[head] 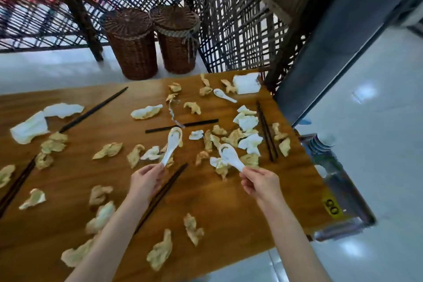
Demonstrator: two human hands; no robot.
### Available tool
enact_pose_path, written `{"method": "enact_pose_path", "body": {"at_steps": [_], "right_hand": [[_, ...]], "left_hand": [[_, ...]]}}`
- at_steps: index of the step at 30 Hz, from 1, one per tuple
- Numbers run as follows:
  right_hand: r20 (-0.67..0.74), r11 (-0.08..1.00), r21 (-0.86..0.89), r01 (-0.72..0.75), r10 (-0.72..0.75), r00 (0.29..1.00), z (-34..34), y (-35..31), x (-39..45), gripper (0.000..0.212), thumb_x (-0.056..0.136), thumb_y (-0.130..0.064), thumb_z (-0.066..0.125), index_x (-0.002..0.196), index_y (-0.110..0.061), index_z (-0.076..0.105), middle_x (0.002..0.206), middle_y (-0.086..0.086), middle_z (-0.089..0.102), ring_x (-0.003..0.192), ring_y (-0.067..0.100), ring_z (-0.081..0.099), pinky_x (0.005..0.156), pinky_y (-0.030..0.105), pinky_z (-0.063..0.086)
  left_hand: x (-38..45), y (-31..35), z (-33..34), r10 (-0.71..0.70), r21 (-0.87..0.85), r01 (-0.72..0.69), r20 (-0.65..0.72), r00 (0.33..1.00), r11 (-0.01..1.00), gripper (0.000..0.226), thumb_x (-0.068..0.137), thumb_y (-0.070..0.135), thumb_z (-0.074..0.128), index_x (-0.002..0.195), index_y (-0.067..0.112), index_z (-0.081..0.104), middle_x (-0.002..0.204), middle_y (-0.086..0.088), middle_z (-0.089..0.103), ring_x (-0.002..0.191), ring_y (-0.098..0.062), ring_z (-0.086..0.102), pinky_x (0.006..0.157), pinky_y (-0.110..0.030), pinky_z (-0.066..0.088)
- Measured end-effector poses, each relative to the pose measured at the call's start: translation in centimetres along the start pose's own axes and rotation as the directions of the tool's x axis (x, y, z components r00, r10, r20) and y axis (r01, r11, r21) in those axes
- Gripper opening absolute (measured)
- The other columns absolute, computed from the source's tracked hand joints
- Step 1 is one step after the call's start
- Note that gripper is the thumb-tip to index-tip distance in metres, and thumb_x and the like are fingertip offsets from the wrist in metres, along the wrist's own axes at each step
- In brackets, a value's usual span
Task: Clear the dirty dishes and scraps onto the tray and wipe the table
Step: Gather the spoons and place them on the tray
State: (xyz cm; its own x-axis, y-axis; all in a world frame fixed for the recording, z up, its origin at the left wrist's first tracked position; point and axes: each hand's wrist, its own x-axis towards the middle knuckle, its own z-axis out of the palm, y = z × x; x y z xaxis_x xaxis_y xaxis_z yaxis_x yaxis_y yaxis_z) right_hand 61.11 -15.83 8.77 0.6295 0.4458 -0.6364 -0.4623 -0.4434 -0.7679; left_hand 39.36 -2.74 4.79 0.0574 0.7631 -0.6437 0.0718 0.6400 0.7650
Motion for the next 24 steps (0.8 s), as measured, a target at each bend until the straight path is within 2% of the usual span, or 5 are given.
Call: {"method": "enact_pose_path", "body": {"at_steps": [6, 9, 11, 14, 24], "right_hand": [[0.010, 0.998, -0.036, 0.050, -0.049, 0.999, -3.6, -3.5, 4.9, 0.008, 0.086, -0.009, 0.065, 0.093, -0.008, 0.067, 0.087, 0.014, 0.069, 0.070, 0.018, 0.060, 0.056, 0.024, 0.048], [-0.001, 0.996, -0.063, 0.066, -0.066, 0.998, -4.7, -6.0, 7.8, 0.003, 0.086, -0.009, 0.066, 0.087, -0.012, 0.068, 0.083, 0.011, 0.069, 0.068, 0.016, 0.061, 0.053, 0.022, 0.049], [-0.004, 0.996, -0.069, 0.049, -0.049, 0.999, -5.2, -7.4, 9.9, 0.005, 0.085, -0.009, 0.066, 0.085, -0.013, 0.067, 0.082, 0.011, 0.069, 0.065, 0.015, 0.061, 0.051, 0.020, 0.049], [0.015, 0.997, -0.074, 0.035, -0.034, 0.999, -5.4, -9.3, 12.7, 0.007, 0.085, -0.008, 0.066, 0.082, -0.014, 0.066, 0.082, 0.011, 0.069, 0.063, 0.015, 0.060, 0.053, 0.022, 0.048], [0.093, 0.989, -0.147, 0.007, 0.007, 0.996, -4.9, -12.7, 19.5, 0.005, 0.085, -0.010, 0.066, 0.082, -0.014, 0.067, 0.077, 0.007, 0.070, 0.061, 0.013, 0.061, 0.051, 0.020, 0.050]], "left_hand": [[3.0, 2.0, 10.1, -0.042, -0.041, 0.042, -0.013, 0.999, 0.998, 0.011, 0.088, 0.021, 0.064, 0.080, 0.013, 0.063, 0.071, -0.001, 0.063, 0.059, -0.013, 0.051, 0.062, -0.026, 0.044], [5.6, 3.1, 14.9, -0.082, -0.032, 0.082, 0.025, 0.996, 0.996, 0.012, 0.087, 0.020, 0.064, 0.082, 0.010, 0.065, 0.066, -0.002, 0.063, 0.054, -0.013, 0.049, 0.057, -0.026, 0.039], [7.3, 3.9, 17.7, -0.108, -0.040, 0.109, 0.006, 0.994, 0.993, 0.013, 0.086, 0.017, 0.064, 0.081, 0.006, 0.066, 0.061, -0.002, 0.061, 0.048, -0.013, 0.045, 0.051, -0.024, 0.035], [9.5, 4.9, 21.3, -0.141, -0.033, 0.140, -0.005, 0.990, 0.990, 0.015, 0.087, 0.018, 0.062, 0.080, 0.005, 0.066, 0.063, -0.003, 0.060, 0.047, -0.013, 0.042, 0.045, -0.023, 0.030], [13.7, 6.7, 27.3, -0.216, -0.046, 0.211, -0.135, 0.967, 0.976, 0.007, 0.085, 0.019, 0.065, 0.086, 0.013, 0.064, 0.074, -0.001, 0.069, 0.058, -0.011, 0.054, 0.042, -0.022, 0.031]]}}
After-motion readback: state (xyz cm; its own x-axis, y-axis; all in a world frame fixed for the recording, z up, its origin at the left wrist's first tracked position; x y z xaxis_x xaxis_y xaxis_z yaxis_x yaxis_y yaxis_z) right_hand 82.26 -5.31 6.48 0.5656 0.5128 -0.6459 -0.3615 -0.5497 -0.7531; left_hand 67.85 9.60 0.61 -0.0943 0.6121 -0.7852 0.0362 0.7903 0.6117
